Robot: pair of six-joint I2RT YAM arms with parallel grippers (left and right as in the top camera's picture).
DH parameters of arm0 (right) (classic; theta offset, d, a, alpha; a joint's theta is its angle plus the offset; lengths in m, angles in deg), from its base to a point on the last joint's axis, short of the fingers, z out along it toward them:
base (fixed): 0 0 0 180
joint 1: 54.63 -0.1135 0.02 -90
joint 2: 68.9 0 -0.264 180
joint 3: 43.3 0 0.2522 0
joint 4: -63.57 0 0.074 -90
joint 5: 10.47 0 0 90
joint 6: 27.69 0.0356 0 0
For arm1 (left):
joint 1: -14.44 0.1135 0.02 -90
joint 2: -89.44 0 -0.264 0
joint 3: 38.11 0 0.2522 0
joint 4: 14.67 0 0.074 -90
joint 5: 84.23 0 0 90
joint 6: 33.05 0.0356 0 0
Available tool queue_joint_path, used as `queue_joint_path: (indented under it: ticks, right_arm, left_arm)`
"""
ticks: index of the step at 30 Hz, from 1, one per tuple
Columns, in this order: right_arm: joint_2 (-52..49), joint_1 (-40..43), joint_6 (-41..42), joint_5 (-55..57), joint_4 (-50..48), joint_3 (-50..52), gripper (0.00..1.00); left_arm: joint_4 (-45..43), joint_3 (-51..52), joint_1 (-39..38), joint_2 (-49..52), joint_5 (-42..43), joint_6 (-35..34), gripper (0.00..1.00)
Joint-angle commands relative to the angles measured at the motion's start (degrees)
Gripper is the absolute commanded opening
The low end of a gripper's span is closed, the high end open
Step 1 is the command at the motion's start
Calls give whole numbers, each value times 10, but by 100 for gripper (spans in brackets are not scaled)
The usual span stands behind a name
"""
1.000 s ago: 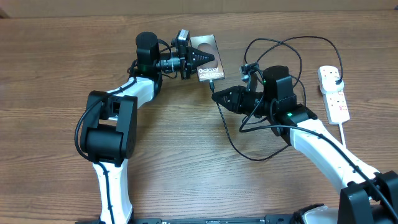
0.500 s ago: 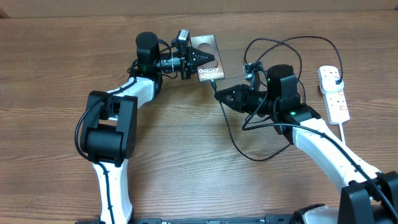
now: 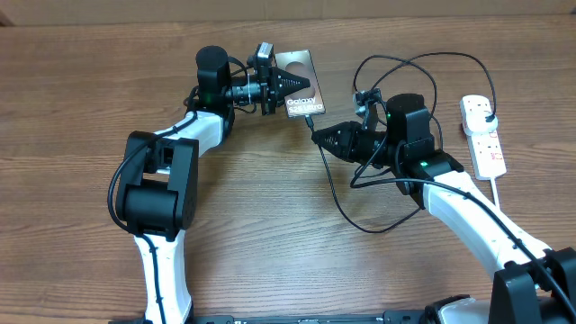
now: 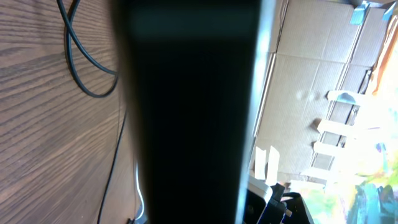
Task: Plug charger to phone and switch on socket
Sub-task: 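Align the USB-C plug under the phone's bottom port with the right gripper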
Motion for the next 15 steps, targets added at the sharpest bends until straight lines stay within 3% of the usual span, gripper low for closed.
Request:
queue_joint_path:
  ticks: [1,15]
  right_arm:
    - [-1,-3,2,34,-7,-3,4]
    - [-1,-14,17,76,-31,-3,4]
  left_arm:
    - [-7,-16,2,-8,13,0,4]
    - [-10,-16,2,-8,22,0,4]
